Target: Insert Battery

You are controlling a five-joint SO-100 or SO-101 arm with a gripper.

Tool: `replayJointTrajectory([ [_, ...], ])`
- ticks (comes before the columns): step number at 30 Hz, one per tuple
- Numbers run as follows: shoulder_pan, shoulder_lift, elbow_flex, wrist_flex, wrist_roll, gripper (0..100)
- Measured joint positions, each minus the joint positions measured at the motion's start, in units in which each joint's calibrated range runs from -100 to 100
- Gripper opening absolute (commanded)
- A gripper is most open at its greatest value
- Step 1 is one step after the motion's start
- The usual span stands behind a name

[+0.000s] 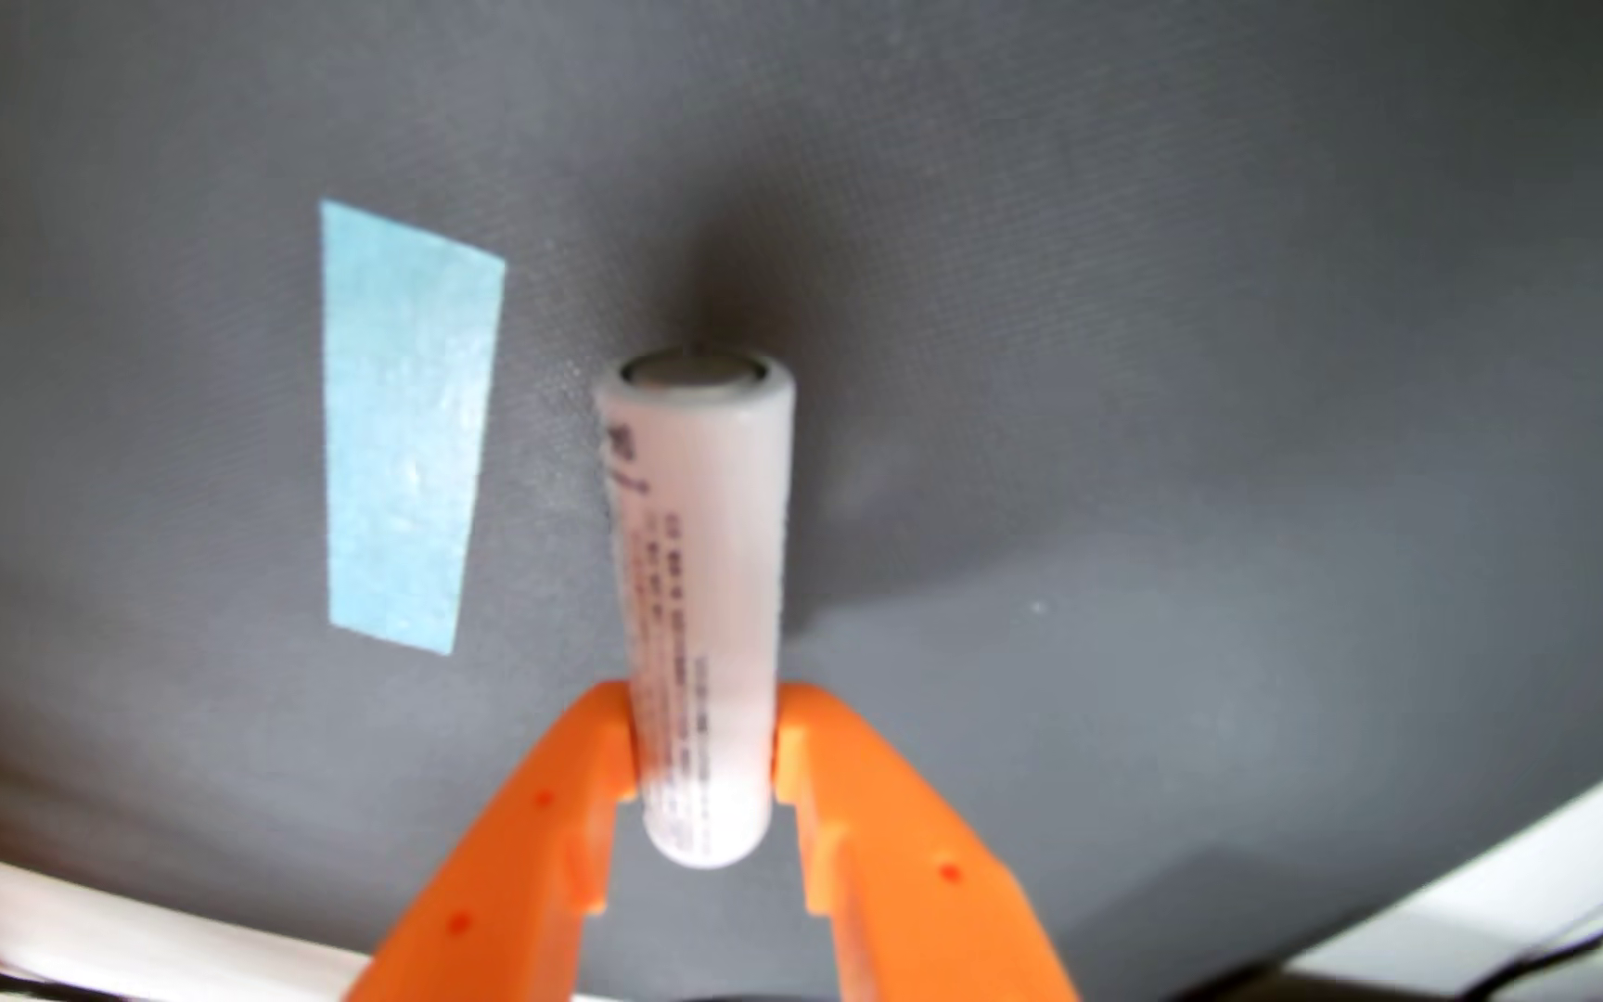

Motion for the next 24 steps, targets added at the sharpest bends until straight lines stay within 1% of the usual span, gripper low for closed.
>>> replayJointTrajectory([
  [3, -0.9, -6.5, 2.8, 0.3, -1.6, 2],
  [7, -5.8, -15.6, 6.1, 3.8, -5.0, 2],
  [12, -14.2, -24.5, 11.0, 6.6, -12.7, 2],
  [14, -15.6, -27.3, 13.4, 6.6, -15.5, 2],
  [19, -17.4, -32.8, 21.4, 0.4, -20.5, 2],
  [22, -18.0, -34.8, 26.8, -5.0, -22.6, 2],
  [24, -20.6, -35.4, 28.8, -7.8, -23.2, 2],
])
